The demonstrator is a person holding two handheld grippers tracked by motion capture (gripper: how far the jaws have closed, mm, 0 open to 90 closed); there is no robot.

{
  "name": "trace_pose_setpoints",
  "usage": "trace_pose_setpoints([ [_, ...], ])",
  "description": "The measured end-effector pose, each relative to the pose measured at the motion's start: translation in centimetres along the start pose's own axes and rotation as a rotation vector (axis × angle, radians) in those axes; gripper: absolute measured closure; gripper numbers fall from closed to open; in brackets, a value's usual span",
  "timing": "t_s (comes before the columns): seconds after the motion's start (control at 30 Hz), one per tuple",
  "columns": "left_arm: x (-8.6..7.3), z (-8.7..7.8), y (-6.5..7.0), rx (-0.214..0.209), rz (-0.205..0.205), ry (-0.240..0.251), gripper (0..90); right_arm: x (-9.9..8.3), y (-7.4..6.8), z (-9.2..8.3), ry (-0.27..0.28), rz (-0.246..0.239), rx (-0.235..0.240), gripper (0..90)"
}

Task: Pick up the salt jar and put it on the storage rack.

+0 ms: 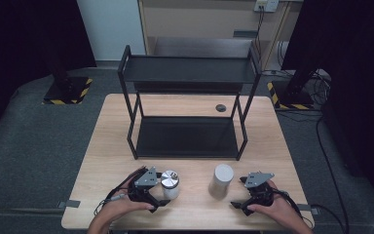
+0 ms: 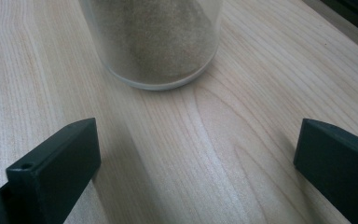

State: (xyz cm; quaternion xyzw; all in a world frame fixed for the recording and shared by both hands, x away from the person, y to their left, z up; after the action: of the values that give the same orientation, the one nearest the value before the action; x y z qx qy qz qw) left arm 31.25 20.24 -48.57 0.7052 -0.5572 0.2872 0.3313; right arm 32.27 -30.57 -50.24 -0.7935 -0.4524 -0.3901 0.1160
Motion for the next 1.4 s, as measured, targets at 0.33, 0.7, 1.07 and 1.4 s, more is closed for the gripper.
trace_pose_setpoints([
  [0.33,0.6,1.3,0.0,-0.011,0.019,0.036,2.0,0.0,0.0,0.0,0.0,0.0,0.0,1.3],
  [0.7,0.5,1.7,-0.1,-0.002,0.006,0.067,7.6,0.0,0.0,0.0,0.0,0.0,0.0,1.3],
  [1.07,0.4,2.2,-0.3,-0.013,-0.001,0.099,14.4,0.0,0.0,0.0,0.0,0.0,0.0,1.3],
  [1.4,0.1,2.2,-0.6,-0.008,-0.008,0.124,23.3,0.0,0.0,0.0,0.0,0.0,0.0,1.3],
])
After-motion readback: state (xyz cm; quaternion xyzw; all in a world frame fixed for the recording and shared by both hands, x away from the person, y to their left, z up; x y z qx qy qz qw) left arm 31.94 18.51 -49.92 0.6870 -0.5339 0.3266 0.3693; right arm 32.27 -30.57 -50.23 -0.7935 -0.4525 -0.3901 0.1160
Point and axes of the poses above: each handheld gripper's, and its own axes: z roughly forward along the jaws, x roughly out of its top, y roughly to its right, the point moved 7 cm from there along z, roughly forward along the jaws, and after that the axes turned 14 degrees about -x, right-handed, at the moved point
